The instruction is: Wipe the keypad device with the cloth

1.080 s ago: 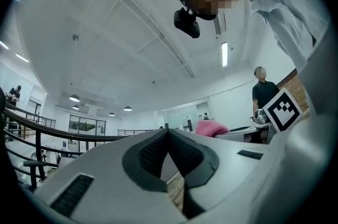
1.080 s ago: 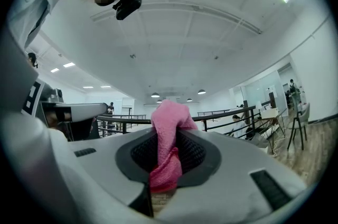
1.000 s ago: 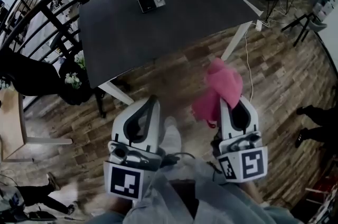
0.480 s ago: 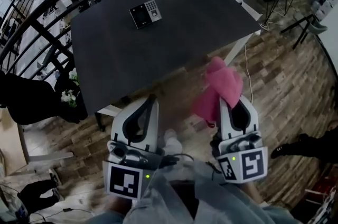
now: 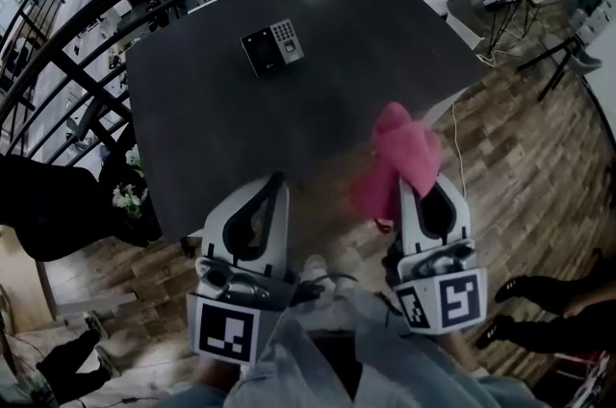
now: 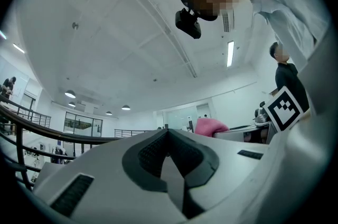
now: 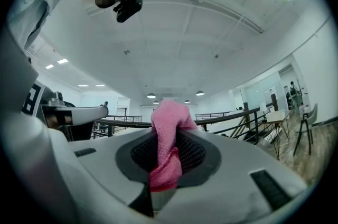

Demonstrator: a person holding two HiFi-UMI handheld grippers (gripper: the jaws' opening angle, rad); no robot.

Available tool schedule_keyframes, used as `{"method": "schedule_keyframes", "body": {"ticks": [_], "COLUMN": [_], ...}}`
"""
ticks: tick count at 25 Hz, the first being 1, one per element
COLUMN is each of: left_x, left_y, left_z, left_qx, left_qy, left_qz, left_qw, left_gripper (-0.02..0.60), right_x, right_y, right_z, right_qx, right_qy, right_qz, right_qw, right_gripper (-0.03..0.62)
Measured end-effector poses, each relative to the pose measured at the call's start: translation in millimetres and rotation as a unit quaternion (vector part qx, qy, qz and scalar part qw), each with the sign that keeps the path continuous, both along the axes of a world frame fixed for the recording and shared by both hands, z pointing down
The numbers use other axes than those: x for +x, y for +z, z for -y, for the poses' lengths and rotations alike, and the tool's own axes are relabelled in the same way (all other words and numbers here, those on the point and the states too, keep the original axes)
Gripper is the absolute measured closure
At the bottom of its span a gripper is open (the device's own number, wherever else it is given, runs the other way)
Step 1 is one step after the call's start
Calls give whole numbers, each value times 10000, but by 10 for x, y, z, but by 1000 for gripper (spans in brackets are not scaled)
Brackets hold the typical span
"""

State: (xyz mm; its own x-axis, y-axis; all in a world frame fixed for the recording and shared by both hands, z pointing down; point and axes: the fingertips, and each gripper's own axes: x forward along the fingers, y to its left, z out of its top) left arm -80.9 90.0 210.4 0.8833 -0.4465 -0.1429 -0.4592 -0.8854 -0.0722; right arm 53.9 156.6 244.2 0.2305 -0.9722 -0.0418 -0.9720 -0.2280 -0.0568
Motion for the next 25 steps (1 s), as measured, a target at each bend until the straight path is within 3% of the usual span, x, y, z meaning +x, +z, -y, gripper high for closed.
{"method": "schedule_keyframes", "body": {"ticks": [15,25], "left_x": [81,266], "left_y": [12,60], "left_z": [524,859], "left_qx": [-60,-15], "left_qy": [-79,-605], "left_qz": [-56,42], "left_qw": [9999,9982], "left_gripper": [577,577], "right_x": [108,420], "right_y": [-7,61], "right_z": [477,1005], "right_qx": [-150,-129], "right_qy": [-9,-525], "right_qz": [-100,-140], "right_qw": [9998,9984], "right_gripper": [523,523]}}
